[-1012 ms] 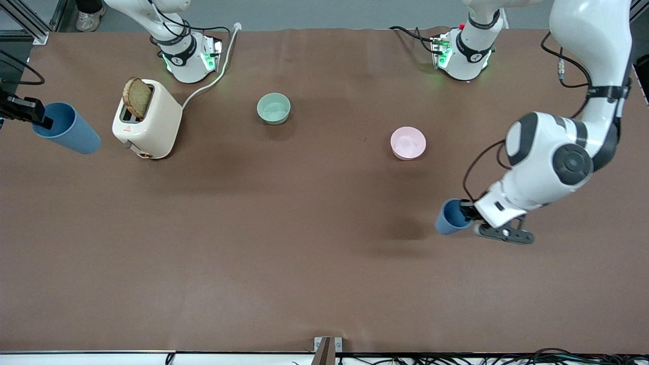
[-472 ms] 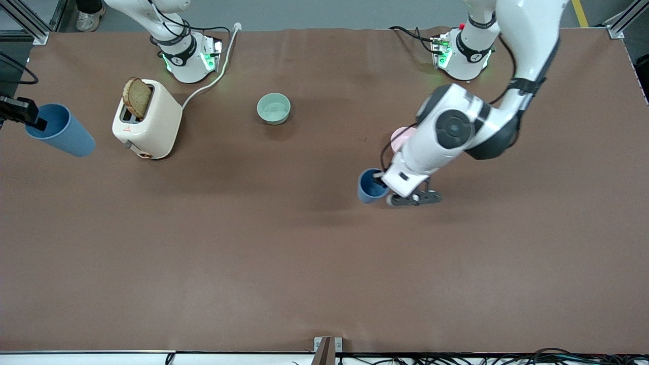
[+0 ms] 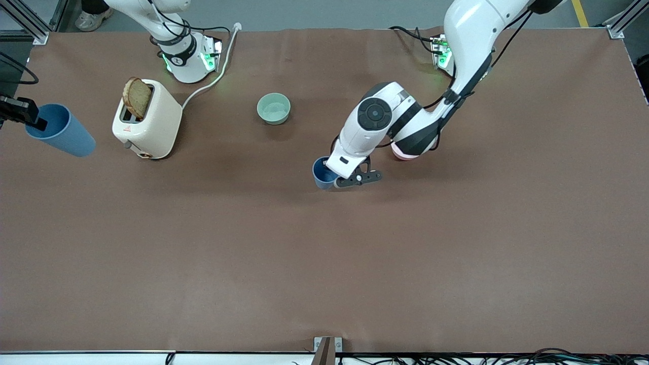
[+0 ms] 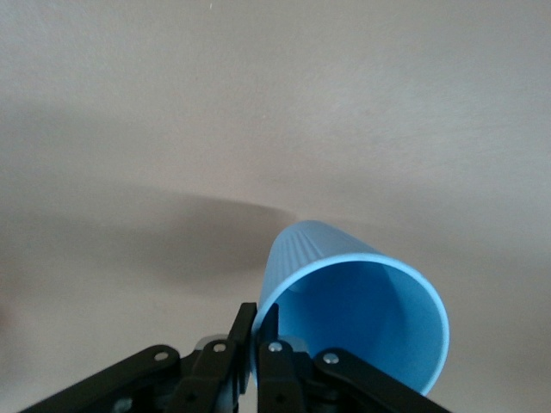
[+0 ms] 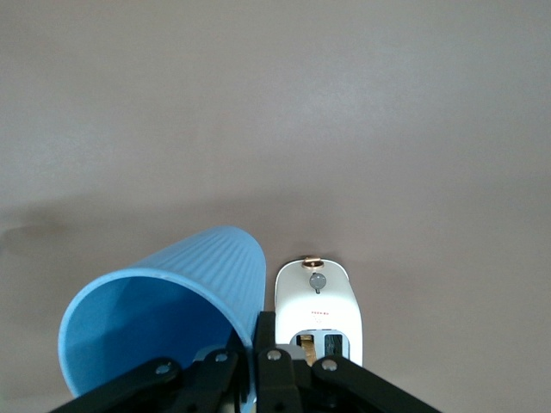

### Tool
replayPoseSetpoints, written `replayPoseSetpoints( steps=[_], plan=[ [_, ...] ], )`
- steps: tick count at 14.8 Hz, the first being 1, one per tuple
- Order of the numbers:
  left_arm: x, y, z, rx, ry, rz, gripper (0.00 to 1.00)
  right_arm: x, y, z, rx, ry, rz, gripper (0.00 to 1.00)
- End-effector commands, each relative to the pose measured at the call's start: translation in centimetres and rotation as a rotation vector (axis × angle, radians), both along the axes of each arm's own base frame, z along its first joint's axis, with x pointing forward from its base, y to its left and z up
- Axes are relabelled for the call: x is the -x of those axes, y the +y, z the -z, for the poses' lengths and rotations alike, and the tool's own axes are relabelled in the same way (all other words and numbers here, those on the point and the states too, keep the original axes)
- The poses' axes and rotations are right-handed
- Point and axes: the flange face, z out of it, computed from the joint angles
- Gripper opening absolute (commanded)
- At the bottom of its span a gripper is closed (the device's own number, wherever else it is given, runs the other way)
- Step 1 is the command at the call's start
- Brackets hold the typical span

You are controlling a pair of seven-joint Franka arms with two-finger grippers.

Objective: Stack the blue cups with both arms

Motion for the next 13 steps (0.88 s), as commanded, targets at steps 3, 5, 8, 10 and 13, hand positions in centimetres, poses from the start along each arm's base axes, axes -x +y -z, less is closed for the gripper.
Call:
replayPoseSetpoints(
  steps=[3, 5, 8, 10, 13],
  plan=[
    [-2.3, -0.1, 1.2, 0.009, -0.004, -0.034, 0.17, 0.4, 0.2, -0.5, -0.016, -0.011, 0.013, 0.05],
    [-2.9, -0.3, 1.3, 0.019, -0.003, -0.043, 0.36, 0.4, 0.3, -0.5, -0.019, -0.012, 0.013, 0.05],
    [-4.0, 0.2, -1.0, 0.026, -0.031, -0.053, 1.00, 0.4, 0.7, -0.6, -0.018, -0.013, 0.005, 0.05],
    [-5.5, 1.4, -3.8, 0.004, -0.039, -0.062, 1.00, 0.3, 1.2, -0.7, -0.019, -0.019, -0.004, 0.05],
    [-9.4, 6.3, -13.0, -0.086, -0.081, -0.059, 1.00, -0.3, 5.4, -0.8, -0.017, -0.040, -0.063, 0.04]
  ],
)
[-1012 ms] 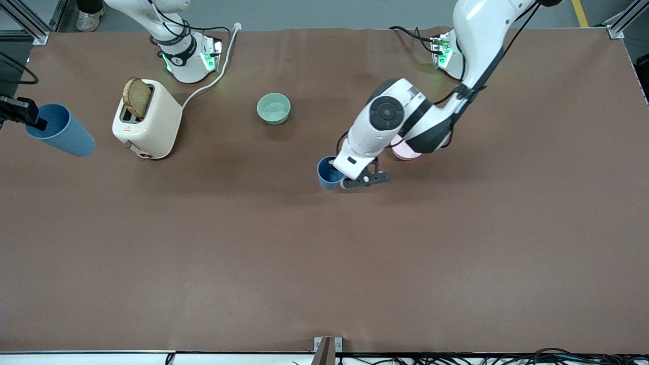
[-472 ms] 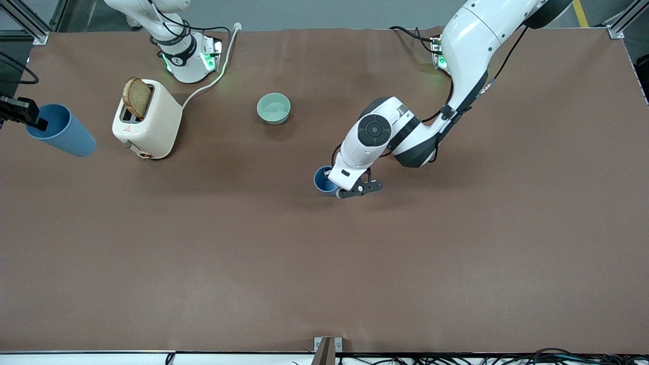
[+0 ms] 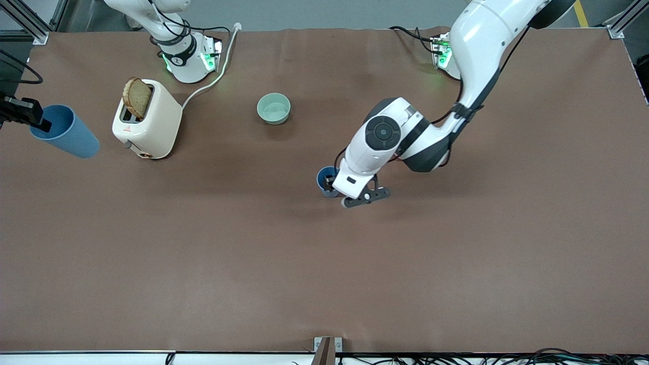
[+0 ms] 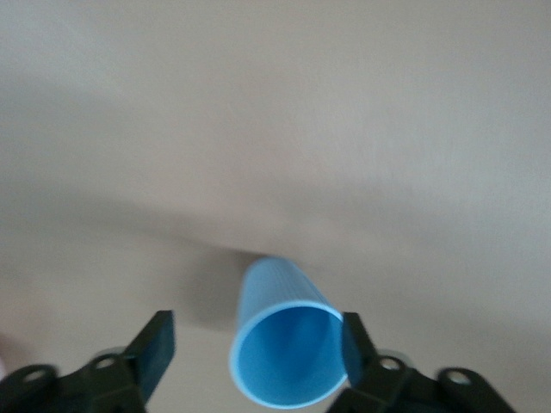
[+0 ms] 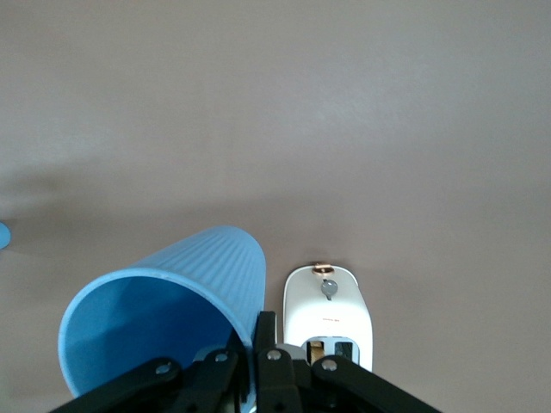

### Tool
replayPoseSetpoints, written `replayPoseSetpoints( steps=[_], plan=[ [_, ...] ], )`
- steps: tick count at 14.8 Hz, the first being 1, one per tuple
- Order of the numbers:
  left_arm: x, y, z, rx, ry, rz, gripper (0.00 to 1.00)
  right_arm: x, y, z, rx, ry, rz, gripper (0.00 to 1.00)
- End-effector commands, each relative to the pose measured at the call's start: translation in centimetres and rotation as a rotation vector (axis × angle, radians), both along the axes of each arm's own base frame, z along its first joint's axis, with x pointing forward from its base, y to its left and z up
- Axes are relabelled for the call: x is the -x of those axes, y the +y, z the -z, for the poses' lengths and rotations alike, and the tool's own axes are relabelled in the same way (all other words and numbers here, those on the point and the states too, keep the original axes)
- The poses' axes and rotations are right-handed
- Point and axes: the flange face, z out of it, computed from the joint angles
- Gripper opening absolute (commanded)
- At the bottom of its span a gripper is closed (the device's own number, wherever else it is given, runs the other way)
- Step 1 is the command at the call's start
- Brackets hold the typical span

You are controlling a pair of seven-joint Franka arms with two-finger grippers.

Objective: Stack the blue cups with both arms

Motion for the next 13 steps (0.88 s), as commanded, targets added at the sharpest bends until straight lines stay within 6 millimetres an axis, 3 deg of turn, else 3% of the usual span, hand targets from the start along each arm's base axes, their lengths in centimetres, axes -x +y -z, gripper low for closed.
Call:
replayPoseSetpoints(
  steps=[1, 4, 6, 10, 12, 13],
  plan=[
    [-3.0, 5.4, -9.3, -0.084, -0.043, 0.022, 1.00, 0.0, 4.9, -0.5, -0.007, -0.015, -0.020, 0.04],
    [-3.7, 10.3, -15.9, -0.124, -0.120, 0.051, 1.00, -1.2, 11.2, 1.3, -0.071, -0.006, 0.002, 0.03],
    [-4.9, 14.2, -18.9, -0.177, -0.202, 0.121, 1.00, -2.4, 17.7, 3.3, -0.078, -0.022, 0.054, 0.02],
    [-6.5, 21.6, -21.9, -0.252, -0.240, 0.237, 1.00, -2.8, 29.6, 8.1, -0.081, -0.036, 0.165, 0.01],
    [-6.8, 24.0, -23.3, -0.264, -0.252, 0.235, 1.00, -2.6, 34.5, 10.8, -0.076, -0.041, 0.201, 0.01],
    [-6.3, 24.4, -24.7, -0.273, -0.274, 0.229, 1.00, -2.8, 35.7, 12.0, -0.077, -0.042, 0.231, 0.01]
  ],
)
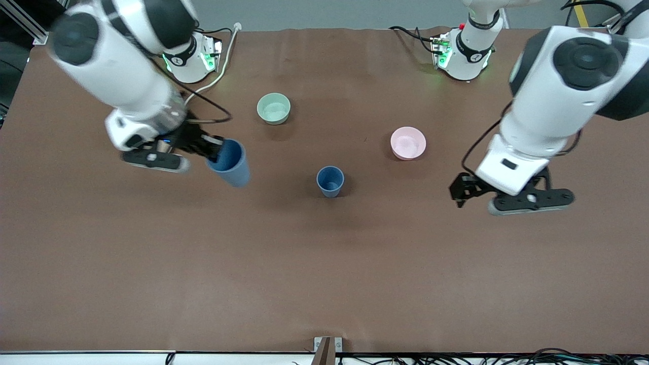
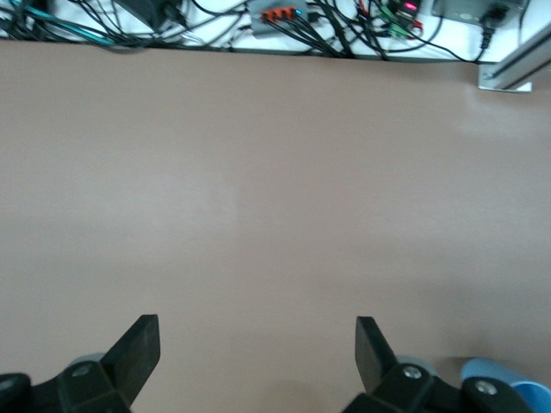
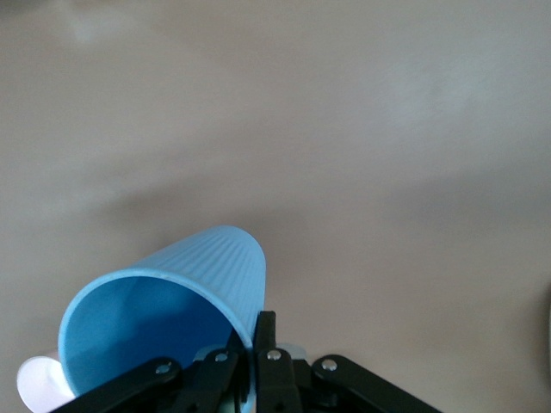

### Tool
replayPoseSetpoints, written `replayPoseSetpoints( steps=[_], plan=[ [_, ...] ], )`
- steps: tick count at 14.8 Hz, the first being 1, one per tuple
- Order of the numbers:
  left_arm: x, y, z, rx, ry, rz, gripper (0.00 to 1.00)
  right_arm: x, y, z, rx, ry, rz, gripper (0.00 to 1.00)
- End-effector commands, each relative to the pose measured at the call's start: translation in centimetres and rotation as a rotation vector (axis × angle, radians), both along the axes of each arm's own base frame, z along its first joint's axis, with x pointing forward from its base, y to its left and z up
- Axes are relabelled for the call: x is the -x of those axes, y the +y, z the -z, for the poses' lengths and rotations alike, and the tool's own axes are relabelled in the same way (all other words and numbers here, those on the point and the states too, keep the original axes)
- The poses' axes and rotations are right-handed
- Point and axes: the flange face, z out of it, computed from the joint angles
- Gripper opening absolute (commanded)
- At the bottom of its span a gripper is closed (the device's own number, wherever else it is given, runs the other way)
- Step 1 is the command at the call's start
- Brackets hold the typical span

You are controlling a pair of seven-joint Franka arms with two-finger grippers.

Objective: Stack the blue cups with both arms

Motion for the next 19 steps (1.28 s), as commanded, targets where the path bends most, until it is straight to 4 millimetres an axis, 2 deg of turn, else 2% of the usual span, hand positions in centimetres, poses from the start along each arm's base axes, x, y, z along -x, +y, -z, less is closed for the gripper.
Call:
replayPoseSetpoints(
  steps=[1, 3, 6, 7, 8, 12, 13, 15, 16, 19],
  plan=[
    [1.8, 1.5, -4.0, -0.047, -0.053, 0.007, 1.00, -0.2, 3.2, 2.6, 0.003, -0.002, 0.060, 0.01],
    [2.9, 2.8, -5.5, -0.073, -0.029, 0.035, 1.00, 0.7, 6.9, 5.7, 0.011, 0.012, 0.019, 0.01],
    [4.2, 4.9, -7.7, -0.082, -0.009, 0.072, 1.00, 2.1, 11.7, 9.3, 0.004, 0.008, 0.032, 0.01],
    [4.8, 5.1, -8.4, -0.077, -0.002, 0.084, 1.00, 2.6, 13.0, 10.5, 0.008, 0.012, 0.026, 0.01],
    [5.3, 6.2, -8.9, -0.077, 0.016, 0.092, 1.00, 3.3, 14.1, 11.4, 0.014, 0.017, 0.007, 0.01],
    [6.7, 11.0, -10.8, -0.024, 0.053, 0.137, 1.00, 4.1, 16.5, 14.6, 0.016, 0.018, 0.005, 0.01],
    [7.2, 10.9, -10.3, -0.016, 0.068, 0.137, 1.00, 4.7, 17.2, 14.7, 0.016, 0.020, 0.011, 0.01],
    [8.3, 12.2, -10.3, 0.006, 0.081, 0.127, 1.00, 5.2, 17.9, 15.2, 0.015, 0.019, 0.010, 0.01],
    [9.0, 11.8, -10.0, 0.002, 0.090, 0.148, 1.00, 5.2, 18.3, 16.0, 0.011, 0.012, 0.008, 0.01],
    [11.1, 12.1, -9.6, -0.003, 0.108, 0.157, 1.00, 5.3, 18.7, 16.7, 0.011, 0.009, 0.003, 0.01]
  ],
)
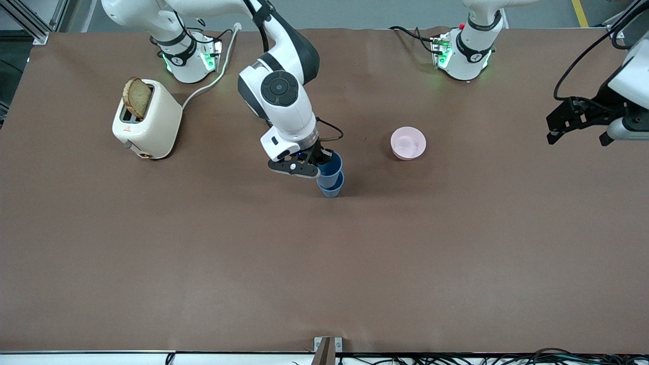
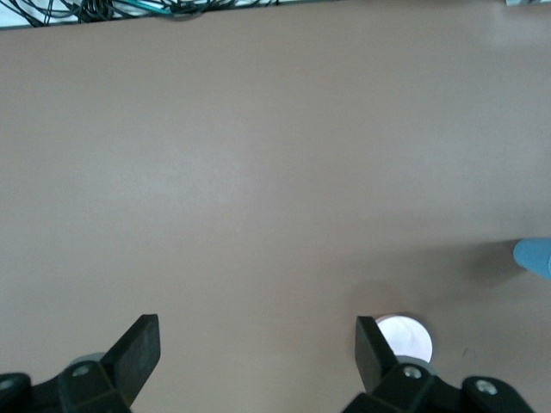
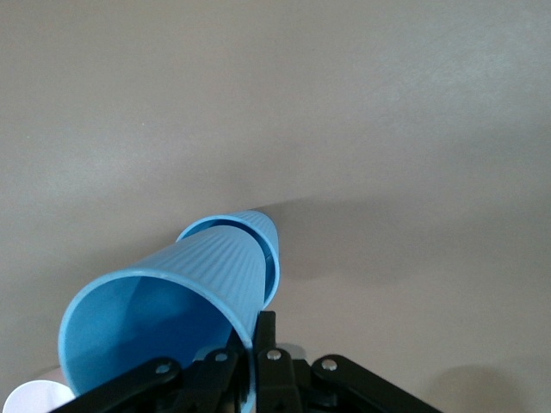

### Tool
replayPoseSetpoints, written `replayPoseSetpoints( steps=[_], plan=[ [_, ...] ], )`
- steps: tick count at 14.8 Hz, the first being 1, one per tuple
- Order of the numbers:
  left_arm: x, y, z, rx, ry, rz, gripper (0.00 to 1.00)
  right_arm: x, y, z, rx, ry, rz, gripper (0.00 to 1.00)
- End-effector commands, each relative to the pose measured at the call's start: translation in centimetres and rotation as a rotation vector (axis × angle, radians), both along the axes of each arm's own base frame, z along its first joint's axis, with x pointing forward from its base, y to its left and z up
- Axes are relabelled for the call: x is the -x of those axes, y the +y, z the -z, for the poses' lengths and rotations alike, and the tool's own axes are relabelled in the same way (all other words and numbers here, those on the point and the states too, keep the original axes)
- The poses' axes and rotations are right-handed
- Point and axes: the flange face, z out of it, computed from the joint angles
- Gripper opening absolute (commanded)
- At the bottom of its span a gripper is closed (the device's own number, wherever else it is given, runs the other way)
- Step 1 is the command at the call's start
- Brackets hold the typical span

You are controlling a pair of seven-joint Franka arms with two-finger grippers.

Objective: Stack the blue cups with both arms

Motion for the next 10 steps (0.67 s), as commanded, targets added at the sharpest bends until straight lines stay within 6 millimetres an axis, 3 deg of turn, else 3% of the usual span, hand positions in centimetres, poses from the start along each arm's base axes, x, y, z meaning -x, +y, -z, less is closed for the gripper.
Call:
replayPoseSetpoints(
  steps=[1, 4, 6, 7, 8, 9, 10],
  plan=[
    [3.3, 0.3, 0.3, 0.008, 0.020, 0.017, 1.00, 0.1, 0.5, 0.5, -0.003, -0.001, 0.013, 0.02],
    [3.9, 1.2, 0.1, 0.000, 0.021, 0.087, 1.00, 0.6, 1.2, 1.5, 0.004, 0.003, 0.001, 0.03],
    [4.2, 1.2, 0.2, -0.002, 0.047, 0.094, 1.00, 0.7, 1.4, 1.4, 0.000, 0.000, -0.002, 0.11],
    [4.2, 0.9, 0.4, 0.018, 0.062, 0.099, 1.00, 0.7, 1.4, 1.4, 0.000, 0.000, 0.000, 0.28],
    [4.2, 0.6, 0.6, 0.039, 0.071, 0.099, 1.00, 0.6, 1.2, 1.4, 0.000, 0.000, 0.001, 0.61],
    [4.2, 0.4, 0.8, 0.042, 0.078, 0.101, 1.00, 0.3, 1.0, 1.3, 0.001, -0.003, 0.005, 0.84],
    [4.1, 0.2, 1.0, 0.041, 0.082, 0.101, 1.00, 0.1, 0.7, 1.1, 0.002, -0.005, 0.002, 0.88]
  ],
)
